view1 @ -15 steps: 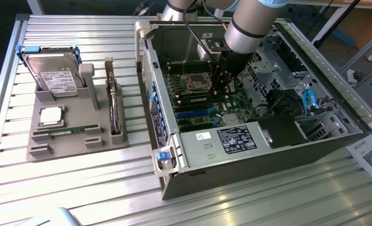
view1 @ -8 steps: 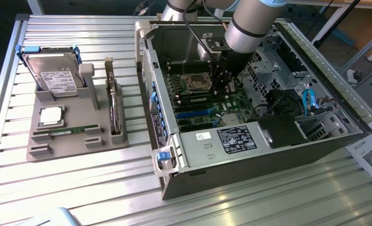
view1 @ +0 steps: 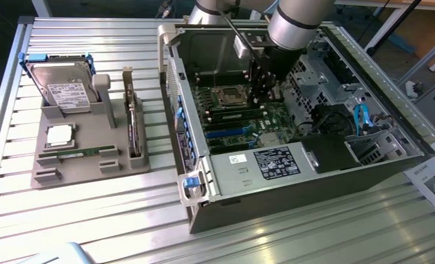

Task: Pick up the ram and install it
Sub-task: 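Insert the ram into the slot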

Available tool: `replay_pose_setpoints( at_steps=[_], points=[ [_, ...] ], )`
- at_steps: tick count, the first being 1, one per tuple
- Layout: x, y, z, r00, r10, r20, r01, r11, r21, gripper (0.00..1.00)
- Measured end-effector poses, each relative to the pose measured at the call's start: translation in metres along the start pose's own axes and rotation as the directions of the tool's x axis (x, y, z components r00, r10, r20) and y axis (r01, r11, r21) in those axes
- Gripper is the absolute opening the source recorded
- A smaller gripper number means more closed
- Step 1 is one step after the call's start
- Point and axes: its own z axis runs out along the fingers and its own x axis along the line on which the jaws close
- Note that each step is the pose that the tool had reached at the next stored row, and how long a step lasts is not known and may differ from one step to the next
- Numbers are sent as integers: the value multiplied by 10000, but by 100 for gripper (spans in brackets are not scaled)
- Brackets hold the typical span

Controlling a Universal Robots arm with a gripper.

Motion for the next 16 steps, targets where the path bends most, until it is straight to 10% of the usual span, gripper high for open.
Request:
replay_pose_setpoints(
  at_steps=[16],
  points=[
    [-25, 33, -739, 10000, 2, -49, -2, 10000, 0, 19]
  ],
)
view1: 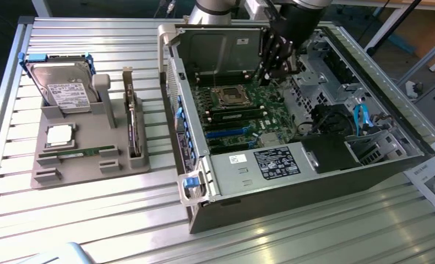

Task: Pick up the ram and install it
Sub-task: 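Insert the ram into the slot, then press down the ram until it locks into place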

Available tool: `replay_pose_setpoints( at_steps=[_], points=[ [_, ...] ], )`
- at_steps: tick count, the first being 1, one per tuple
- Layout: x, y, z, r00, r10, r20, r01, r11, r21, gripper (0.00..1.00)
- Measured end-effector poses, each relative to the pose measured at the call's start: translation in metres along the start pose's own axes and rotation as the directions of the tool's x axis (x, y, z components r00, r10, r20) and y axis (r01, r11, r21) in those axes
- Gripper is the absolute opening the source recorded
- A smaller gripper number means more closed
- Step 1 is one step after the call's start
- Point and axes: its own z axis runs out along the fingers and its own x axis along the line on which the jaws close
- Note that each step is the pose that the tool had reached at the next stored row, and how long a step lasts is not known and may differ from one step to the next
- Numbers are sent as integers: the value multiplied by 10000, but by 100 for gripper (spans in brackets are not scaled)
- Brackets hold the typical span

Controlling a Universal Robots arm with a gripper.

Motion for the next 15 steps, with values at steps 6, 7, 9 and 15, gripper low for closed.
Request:
replay_pose_setpoints(
  at_steps=[6, 7, 9, 15],
  points=[
    [-2, 2, -49, 10000, 1, -11, -1, 10000, 0, 19],
    [-2, 2, -49, 10000, 1, -10, -1, 10000, 0, 19],
    [-1, 2, -49, 10000, 0, -10, 0, 10000, 0, 19],
    [-2, 2, -49, 10000, 0, -10, 0, 10000, 0, 19]
  ],
)
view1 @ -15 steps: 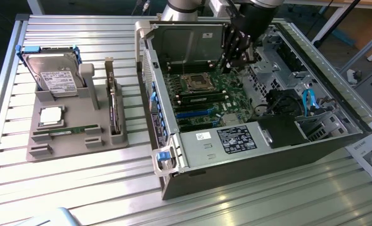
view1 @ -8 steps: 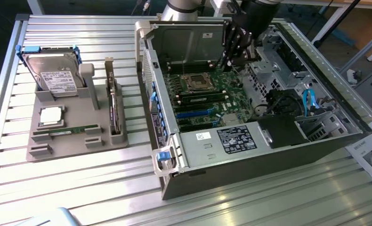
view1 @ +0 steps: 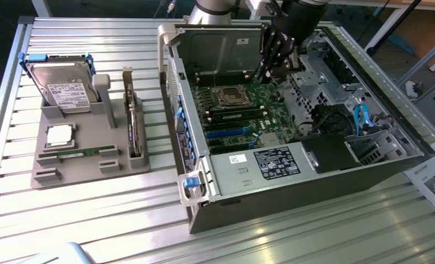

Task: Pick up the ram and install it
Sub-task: 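Press down the ram until it locks into place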

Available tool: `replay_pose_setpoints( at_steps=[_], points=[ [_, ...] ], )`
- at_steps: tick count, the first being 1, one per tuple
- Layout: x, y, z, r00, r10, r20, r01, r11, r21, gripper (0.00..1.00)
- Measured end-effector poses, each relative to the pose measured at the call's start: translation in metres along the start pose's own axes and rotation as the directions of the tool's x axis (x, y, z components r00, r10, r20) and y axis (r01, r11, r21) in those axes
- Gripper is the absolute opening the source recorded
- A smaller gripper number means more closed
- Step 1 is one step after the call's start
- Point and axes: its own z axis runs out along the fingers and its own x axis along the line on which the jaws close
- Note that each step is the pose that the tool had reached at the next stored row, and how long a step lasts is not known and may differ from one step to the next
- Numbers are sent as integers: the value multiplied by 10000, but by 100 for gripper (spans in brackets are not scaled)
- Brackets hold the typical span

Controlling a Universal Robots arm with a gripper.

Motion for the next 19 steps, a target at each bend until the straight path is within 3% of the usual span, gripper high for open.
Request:
replay_pose_setpoints(
  at_steps=[7, 10, 19],
  points=[
    [0, 0, 0, 10000, 0, 0, 0, 10000, 0, 19],
    [0, 0, 0, 10000, 0, -1, 0, 10000, 0, 10],
    [0, 0, 0, 10000, 0, 0, 0, 10000, 0, 10]
  ],
)
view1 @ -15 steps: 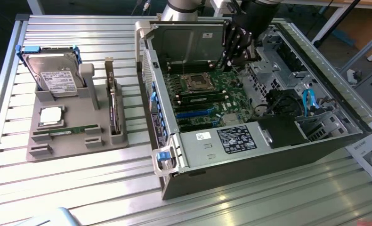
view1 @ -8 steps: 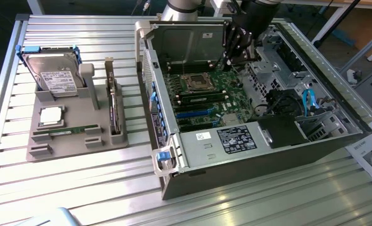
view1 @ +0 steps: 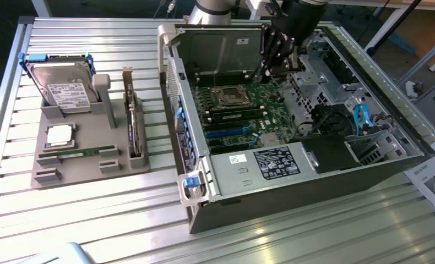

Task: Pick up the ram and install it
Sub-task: 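Press down the ram until it locks into place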

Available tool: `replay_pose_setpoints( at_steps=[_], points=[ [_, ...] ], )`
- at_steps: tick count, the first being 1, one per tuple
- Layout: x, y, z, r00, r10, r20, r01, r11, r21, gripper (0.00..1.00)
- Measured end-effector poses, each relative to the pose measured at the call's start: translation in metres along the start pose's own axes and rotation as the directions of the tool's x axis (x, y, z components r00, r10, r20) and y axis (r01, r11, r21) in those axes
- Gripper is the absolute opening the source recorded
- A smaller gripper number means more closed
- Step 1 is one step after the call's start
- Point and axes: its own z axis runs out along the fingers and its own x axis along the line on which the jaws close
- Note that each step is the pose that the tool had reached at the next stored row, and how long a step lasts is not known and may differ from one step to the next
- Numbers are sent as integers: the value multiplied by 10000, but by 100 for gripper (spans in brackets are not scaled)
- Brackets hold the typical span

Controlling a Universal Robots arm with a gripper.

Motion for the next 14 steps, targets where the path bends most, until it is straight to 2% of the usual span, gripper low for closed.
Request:
replay_pose_setpoints(
  at_steps=[5, 14],
  points=[
    [0, -17, -1, 10000, 0, 1, 0, 10000, -1, 10],
    [-2, -220, -10, 10000, 0, -1, 0, 10000, 0, 10]
  ],
)
